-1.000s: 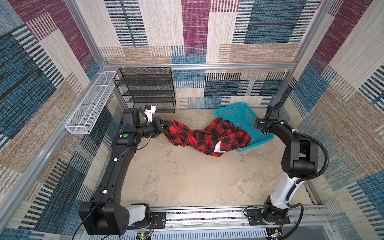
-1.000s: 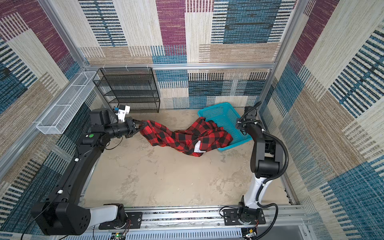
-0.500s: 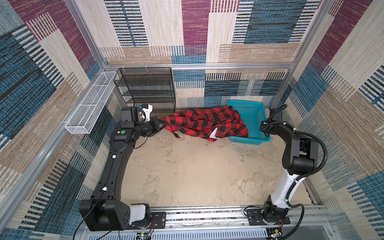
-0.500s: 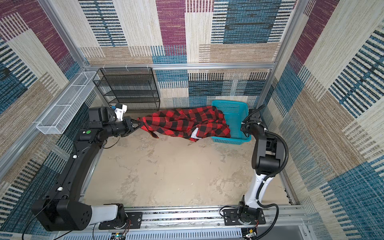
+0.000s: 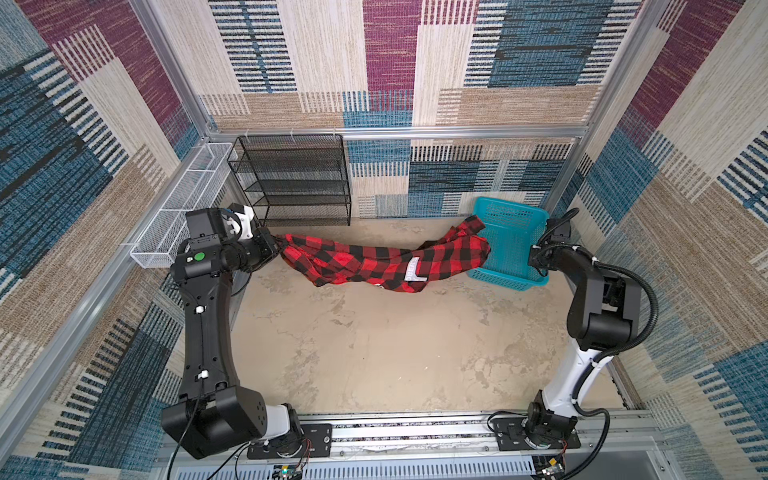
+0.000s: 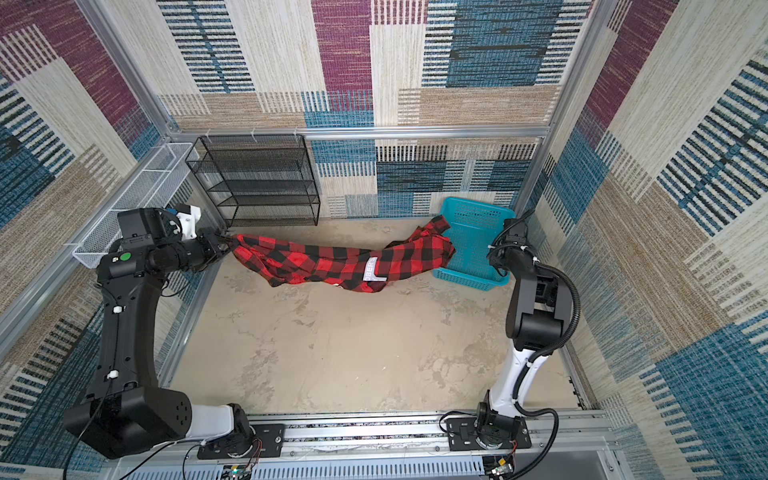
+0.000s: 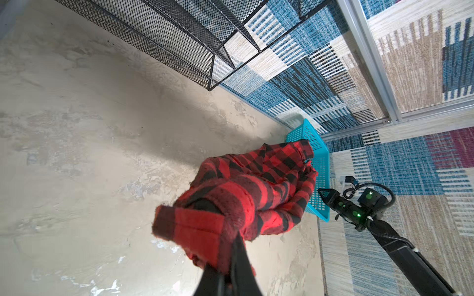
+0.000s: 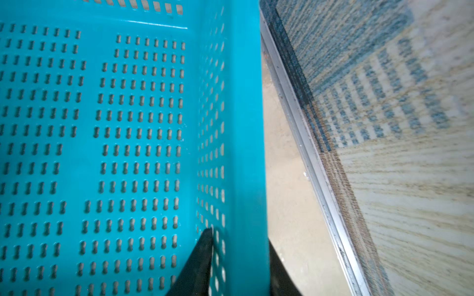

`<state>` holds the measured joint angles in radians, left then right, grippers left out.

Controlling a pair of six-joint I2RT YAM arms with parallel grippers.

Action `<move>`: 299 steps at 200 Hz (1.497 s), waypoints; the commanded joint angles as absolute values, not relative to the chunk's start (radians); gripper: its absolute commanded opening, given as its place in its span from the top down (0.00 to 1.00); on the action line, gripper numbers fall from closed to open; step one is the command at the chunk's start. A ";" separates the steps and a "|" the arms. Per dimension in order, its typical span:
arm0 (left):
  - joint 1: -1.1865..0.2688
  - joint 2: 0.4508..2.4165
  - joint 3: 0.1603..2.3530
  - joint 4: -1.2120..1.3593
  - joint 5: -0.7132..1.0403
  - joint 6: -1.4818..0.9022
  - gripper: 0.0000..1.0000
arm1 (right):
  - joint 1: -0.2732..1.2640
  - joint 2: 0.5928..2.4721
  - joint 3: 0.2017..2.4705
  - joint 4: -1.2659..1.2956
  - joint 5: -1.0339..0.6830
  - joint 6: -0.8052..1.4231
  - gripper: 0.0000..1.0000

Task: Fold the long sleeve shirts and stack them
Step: 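Lift the shirt with both grippers and stretch it out between them, then lay the stretched shirt flat on the table and release with both grippers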

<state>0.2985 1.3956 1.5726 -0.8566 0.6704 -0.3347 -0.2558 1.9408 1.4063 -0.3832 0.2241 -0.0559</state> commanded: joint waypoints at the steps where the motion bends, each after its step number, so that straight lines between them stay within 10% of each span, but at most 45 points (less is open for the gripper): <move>1: 0.302 1.437 1.583 -0.908 0.657 -0.275 1.00 | -0.267 1.923 1.400 -0.376 0.318 -0.071 0.62; 70: 0.299 1.463 1.449 -0.765 0.607 -0.333 0.99 | -0.265 1.843 1.436 -0.439 0.314 0.010 0.28; 115: 0.299 1.399 1.382 -0.771 0.471 -0.372 0.62 | -0.069 1.657 1.304 -0.446 0.281 0.089 0.27; 151: 0.302 1.330 1.349 -0.874 0.240 -0.406 0.52 | 0.213 1.571 1.250 -0.427 0.245 0.253 0.28; 299: 0.305 1.289 1.081 -0.784 0.373 -0.522 0.51 | 0.324 2.007 1.454 -0.288 0.124 0.471 0.36</move>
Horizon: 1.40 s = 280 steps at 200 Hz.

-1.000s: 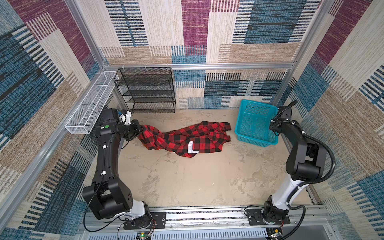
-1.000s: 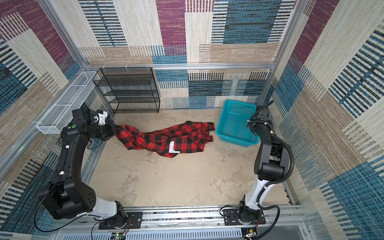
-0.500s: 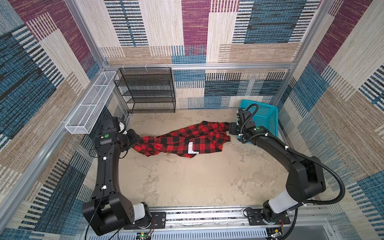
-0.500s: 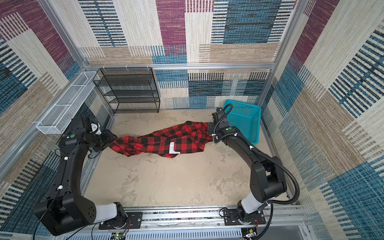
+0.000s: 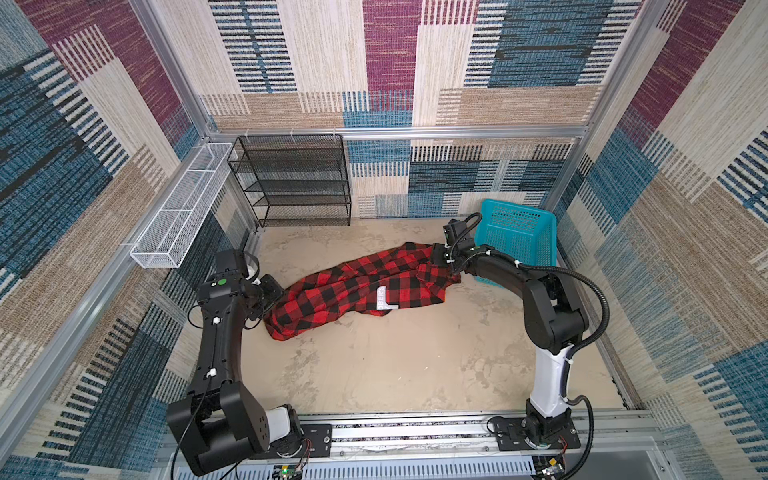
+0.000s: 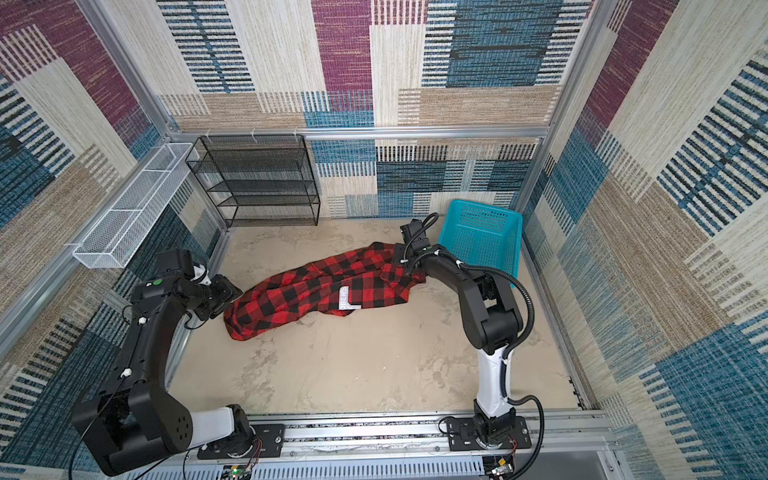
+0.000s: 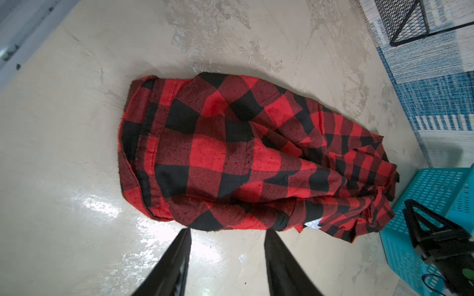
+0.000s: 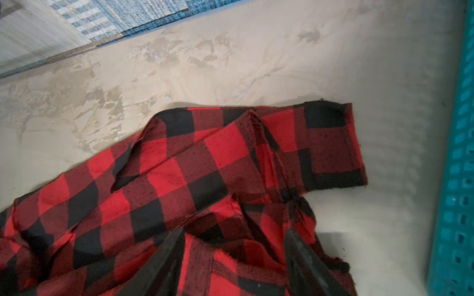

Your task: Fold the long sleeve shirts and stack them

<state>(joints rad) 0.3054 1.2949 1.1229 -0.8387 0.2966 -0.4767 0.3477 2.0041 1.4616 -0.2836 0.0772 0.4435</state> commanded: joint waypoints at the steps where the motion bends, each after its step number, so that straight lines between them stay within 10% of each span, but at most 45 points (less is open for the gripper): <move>1: 0.305 1.289 1.078 -0.782 0.375 -0.523 0.51 | 0.322 2.006 1.450 -0.289 0.126 0.472 0.36; 153: 0.268 1.276 0.916 -0.694 0.412 -0.574 0.58 | 0.311 1.693 1.163 -0.373 0.262 0.339 0.32; 280: 0.265 1.194 0.860 -0.745 0.405 -0.584 0.57 | 0.575 1.978 1.337 -0.198 0.269 0.296 0.36</move>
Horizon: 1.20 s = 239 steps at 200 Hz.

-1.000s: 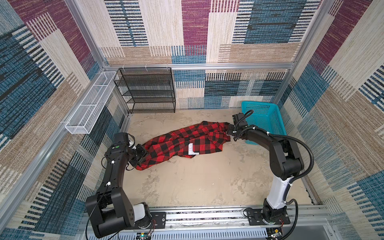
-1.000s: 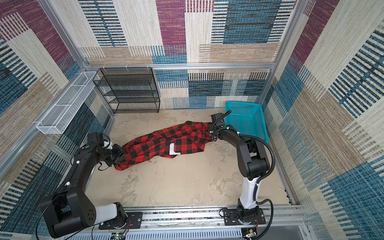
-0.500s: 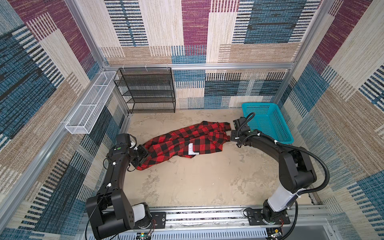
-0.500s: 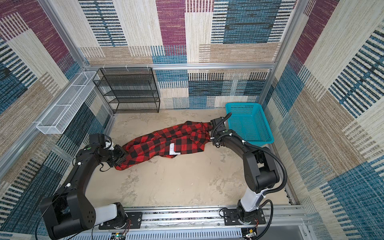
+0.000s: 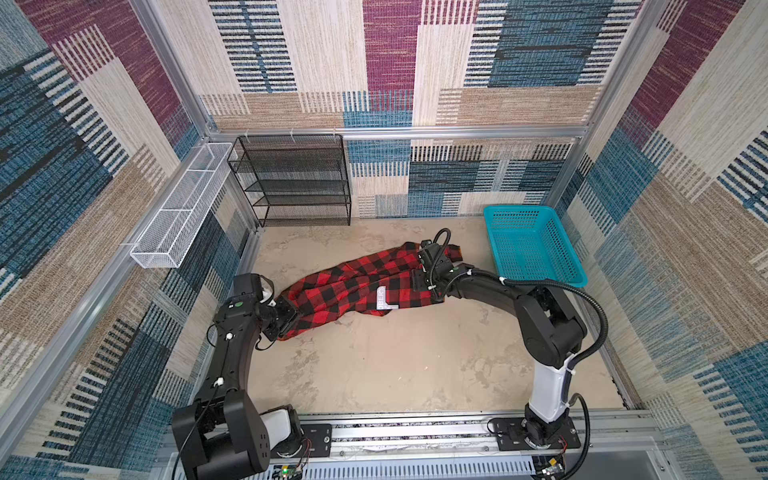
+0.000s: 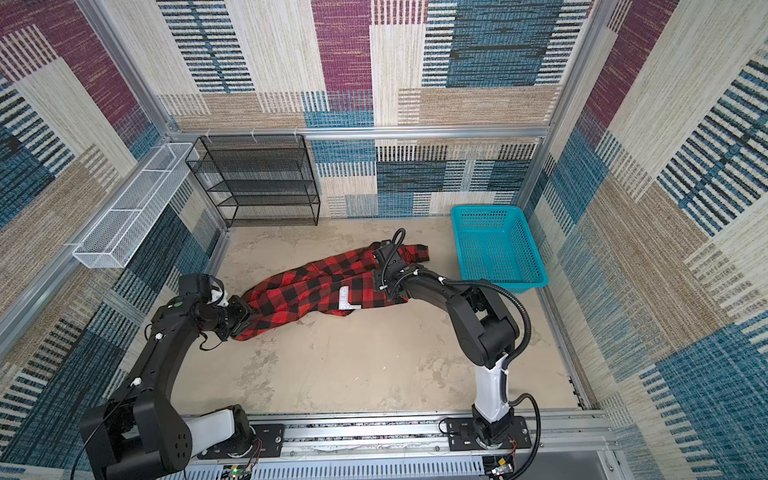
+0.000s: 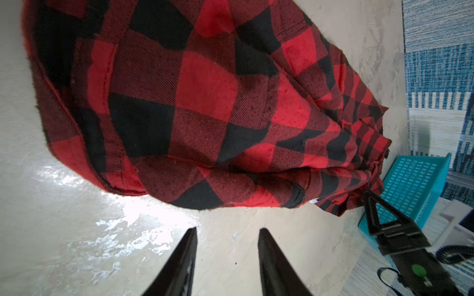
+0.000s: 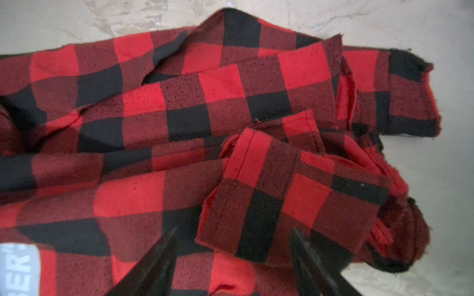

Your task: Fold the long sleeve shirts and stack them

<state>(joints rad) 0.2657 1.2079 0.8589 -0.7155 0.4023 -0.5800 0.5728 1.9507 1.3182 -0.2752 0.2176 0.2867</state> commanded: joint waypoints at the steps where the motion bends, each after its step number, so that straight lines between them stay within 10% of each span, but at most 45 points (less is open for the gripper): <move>1: 0.265 1.193 0.860 -0.746 0.404 -0.584 0.57 | 0.574 1.978 1.336 -0.194 0.271 0.296 0.36; 67: 0.265 1.166 0.835 -0.782 0.383 -0.598 0.57 | 0.575 1.859 1.264 -0.209 0.383 0.313 0.86; 239: 0.267 1.152 0.833 -0.900 0.361 -0.611 0.54 | 0.555 1.024 0.892 -0.604 0.285 0.504 0.89</move>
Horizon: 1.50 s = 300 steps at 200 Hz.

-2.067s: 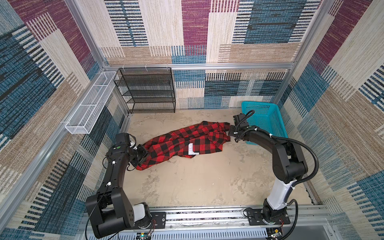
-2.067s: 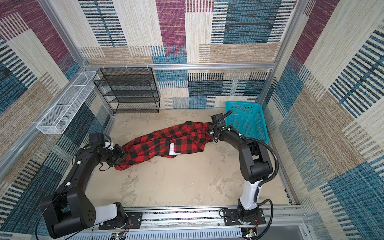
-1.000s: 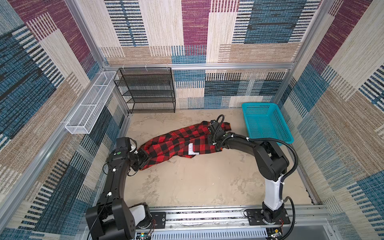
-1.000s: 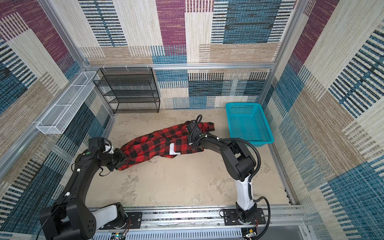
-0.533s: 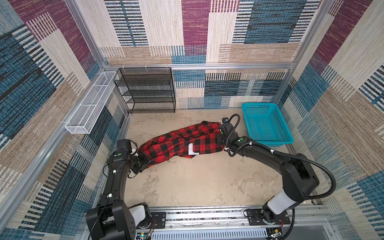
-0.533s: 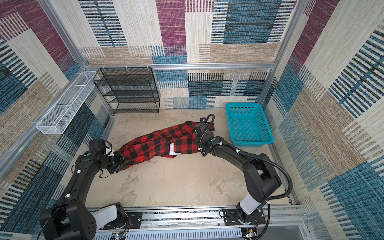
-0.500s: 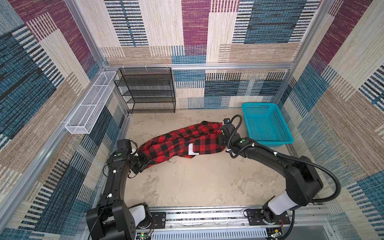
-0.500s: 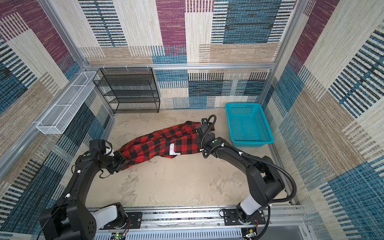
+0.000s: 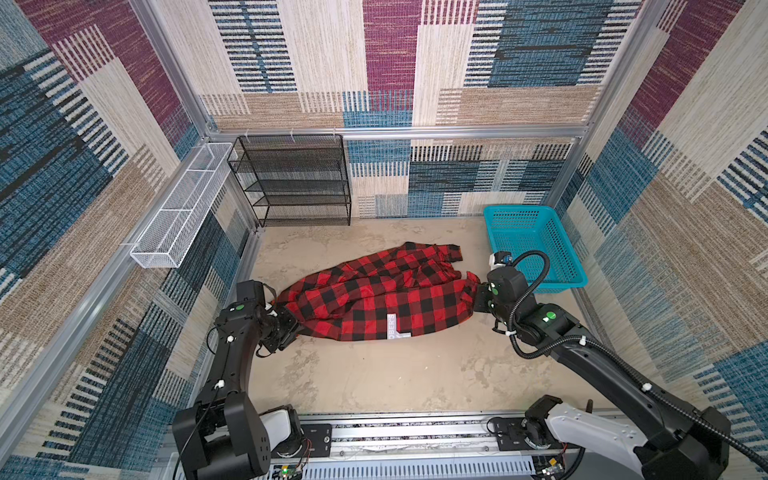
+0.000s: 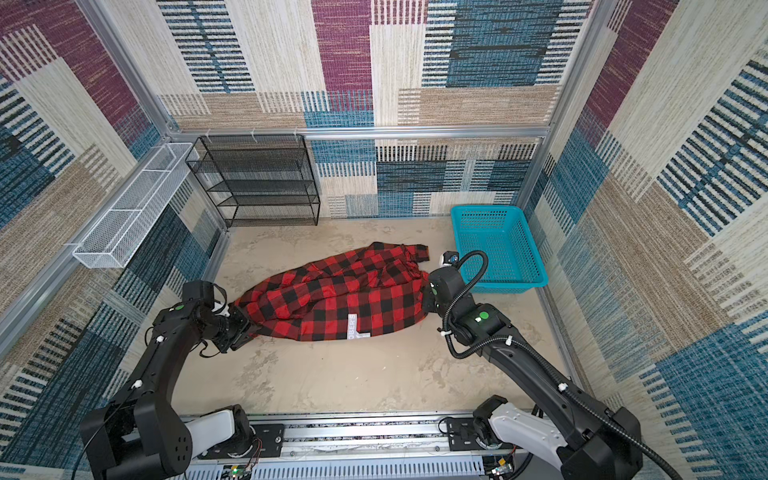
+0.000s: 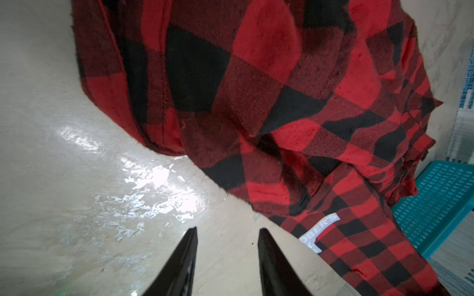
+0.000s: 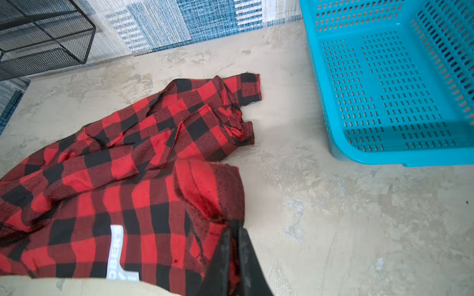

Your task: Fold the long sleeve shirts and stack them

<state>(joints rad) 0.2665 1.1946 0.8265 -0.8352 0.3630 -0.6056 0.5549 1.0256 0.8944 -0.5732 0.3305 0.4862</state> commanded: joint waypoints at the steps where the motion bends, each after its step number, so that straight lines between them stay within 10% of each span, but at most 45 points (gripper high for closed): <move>1: 0.267 1.148 0.832 -0.903 0.362 -0.612 0.54 | 0.554 1.025 0.891 -0.603 0.284 0.504 0.89; 157: -0.048 0.803 0.297 -0.232 0.224 -1.062 0.39 | 0.552 1.148 0.962 -0.499 0.180 0.397 0.90; 300: -0.223 1.020 0.184 0.335 0.061 -1.057 0.42 | 0.544 1.219 1.029 -0.503 0.155 0.361 0.90</move>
<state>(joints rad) -0.1982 0.9874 0.1795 0.2146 0.0990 -1.0439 0.5449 1.2121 1.0153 -0.5293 0.1658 0.3649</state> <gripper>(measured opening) 0.605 0.102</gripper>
